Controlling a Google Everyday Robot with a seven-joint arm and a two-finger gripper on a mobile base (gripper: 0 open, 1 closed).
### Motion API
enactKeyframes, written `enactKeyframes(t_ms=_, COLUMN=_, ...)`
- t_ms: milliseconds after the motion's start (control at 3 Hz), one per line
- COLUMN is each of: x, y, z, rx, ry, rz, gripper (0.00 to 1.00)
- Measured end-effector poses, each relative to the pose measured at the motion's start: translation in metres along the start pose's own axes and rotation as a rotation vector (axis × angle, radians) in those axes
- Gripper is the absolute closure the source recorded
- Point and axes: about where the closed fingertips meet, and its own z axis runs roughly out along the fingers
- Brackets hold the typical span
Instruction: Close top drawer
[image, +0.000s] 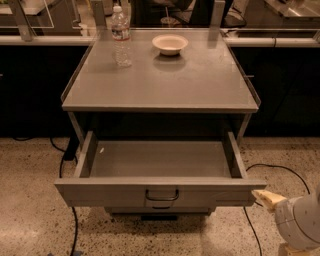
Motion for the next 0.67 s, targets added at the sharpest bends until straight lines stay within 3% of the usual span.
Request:
enactKeyframes(t_ms=333, x=-0.001, y=0.004, z=0.018, rx=-0.074, ry=0.027, rz=-0.014, gripper=0.0)
enactKeyframes(t_ms=667, x=0.004, y=-0.011, z=0.042, rx=-0.195, ry=0.01, rz=-0.028, gripper=0.0)
